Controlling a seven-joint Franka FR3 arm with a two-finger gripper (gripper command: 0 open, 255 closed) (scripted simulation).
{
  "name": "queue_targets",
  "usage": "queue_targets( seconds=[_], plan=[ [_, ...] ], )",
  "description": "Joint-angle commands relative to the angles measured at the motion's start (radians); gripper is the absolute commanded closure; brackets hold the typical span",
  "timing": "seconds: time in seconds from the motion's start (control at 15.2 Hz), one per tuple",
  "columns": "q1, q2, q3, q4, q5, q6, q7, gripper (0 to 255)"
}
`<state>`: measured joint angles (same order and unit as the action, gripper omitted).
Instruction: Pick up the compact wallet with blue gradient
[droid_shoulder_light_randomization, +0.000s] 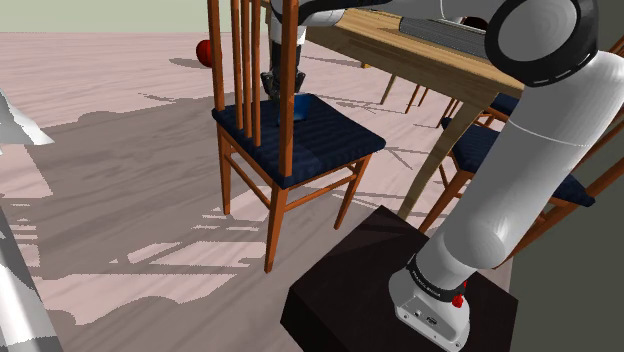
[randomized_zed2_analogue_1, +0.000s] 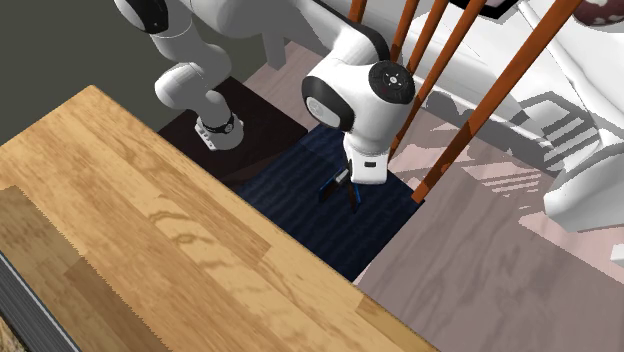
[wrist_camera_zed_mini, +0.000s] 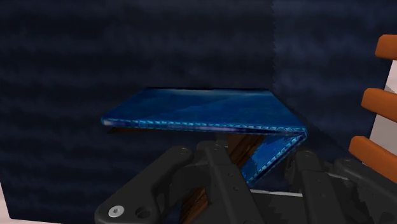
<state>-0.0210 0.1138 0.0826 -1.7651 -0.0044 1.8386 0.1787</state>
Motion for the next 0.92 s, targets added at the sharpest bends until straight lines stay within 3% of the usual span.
queue_targets(
  seconds=[0.0,0.2,0.86],
  plan=[
    [0.0,0.001,0.0,-0.001,0.0,0.0,0.0,255],
    [-0.001,0.002,-0.001,0.001,-0.001,-0.001,-0.001,255],
    [0.0,-0.003,0.0,0.129,0.0,-0.134,-0.001,255]
  ],
)
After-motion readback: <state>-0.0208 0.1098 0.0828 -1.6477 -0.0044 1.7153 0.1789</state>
